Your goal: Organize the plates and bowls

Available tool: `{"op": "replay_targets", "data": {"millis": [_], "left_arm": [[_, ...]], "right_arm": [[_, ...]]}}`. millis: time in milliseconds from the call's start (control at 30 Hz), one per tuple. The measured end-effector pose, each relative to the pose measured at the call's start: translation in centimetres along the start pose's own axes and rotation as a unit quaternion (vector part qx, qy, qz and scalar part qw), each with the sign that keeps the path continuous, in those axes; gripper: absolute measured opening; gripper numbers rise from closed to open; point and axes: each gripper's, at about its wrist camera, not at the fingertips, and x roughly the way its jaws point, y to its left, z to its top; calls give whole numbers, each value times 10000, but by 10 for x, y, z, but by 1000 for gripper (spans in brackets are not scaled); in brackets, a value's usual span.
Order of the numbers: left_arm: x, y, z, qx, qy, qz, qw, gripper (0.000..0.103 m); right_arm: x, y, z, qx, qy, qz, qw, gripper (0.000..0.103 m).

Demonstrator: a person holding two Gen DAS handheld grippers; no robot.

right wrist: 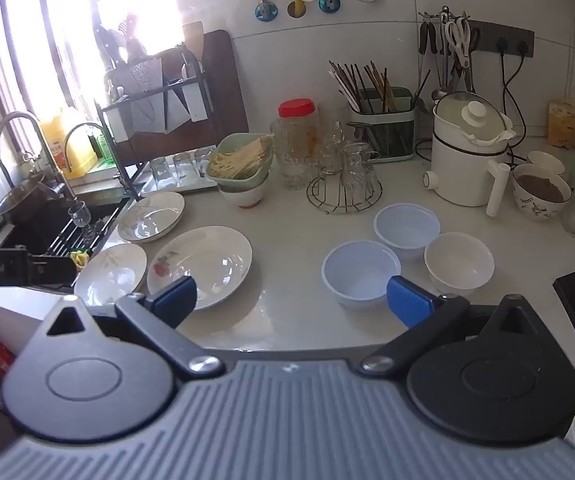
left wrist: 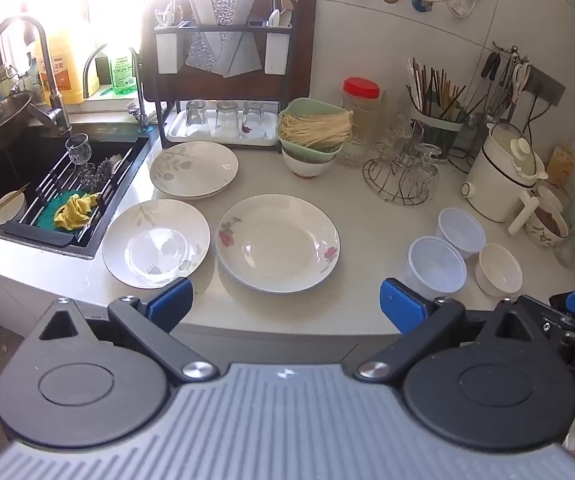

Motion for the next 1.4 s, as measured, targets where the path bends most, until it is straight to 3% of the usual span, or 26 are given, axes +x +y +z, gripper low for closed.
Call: {"op": "replay_targets", "data": {"millis": [1400], "left_arm": [[-2,-2,4,114,45,-89,9999,101]], "right_arm": [[-1,0,0,-64,85,-84,9999,103]]}}
